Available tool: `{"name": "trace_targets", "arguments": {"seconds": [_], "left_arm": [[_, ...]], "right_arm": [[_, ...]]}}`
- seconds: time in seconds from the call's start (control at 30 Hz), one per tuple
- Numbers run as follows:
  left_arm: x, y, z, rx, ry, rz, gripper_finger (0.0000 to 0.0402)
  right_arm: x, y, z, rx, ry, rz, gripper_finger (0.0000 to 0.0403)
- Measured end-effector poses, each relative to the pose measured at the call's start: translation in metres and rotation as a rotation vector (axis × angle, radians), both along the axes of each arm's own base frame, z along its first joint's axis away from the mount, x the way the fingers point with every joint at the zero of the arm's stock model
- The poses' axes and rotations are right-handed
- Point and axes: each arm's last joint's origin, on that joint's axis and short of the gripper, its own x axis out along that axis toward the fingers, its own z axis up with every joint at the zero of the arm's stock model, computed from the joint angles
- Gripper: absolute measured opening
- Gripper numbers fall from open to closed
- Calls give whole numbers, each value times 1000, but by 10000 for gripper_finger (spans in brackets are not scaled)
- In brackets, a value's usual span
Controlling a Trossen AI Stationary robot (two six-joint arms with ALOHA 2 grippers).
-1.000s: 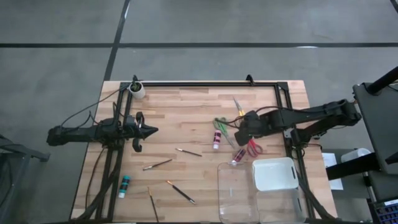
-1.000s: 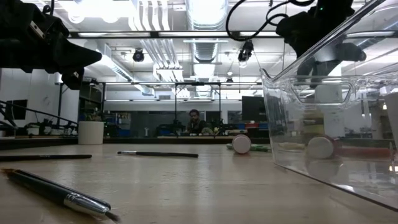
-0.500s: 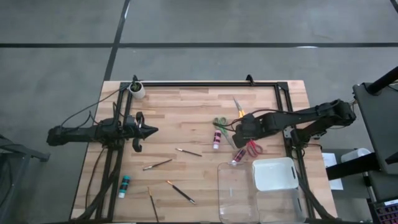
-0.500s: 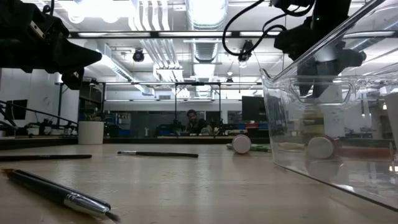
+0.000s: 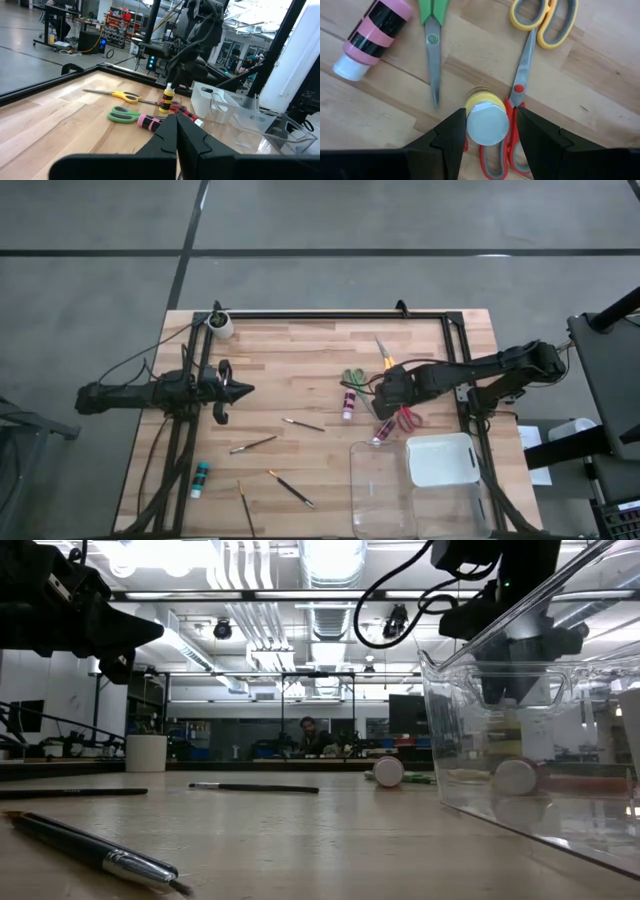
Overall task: Pick & Place Paint Supplies
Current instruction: Put the yellow paint bottle into the white bin
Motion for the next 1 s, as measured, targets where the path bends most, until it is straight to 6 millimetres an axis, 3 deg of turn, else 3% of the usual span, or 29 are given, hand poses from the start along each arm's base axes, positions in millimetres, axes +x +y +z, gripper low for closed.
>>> {"name": "trace_targets", "arguments": {"seconds": [0.43, 0.73, 1.0], "left_arm": [[0, 0, 0, 0, 0, 0, 0], [0, 0, 0, 0, 0, 0, 0], [0, 0, 0, 0, 0, 0, 0]], "right_arm": [[-1, 1, -2, 3, 3, -9, 168], [-1, 0, -2, -2, -1, -28, 111], [-1, 0, -2, 2, 1, -25, 126]]}}
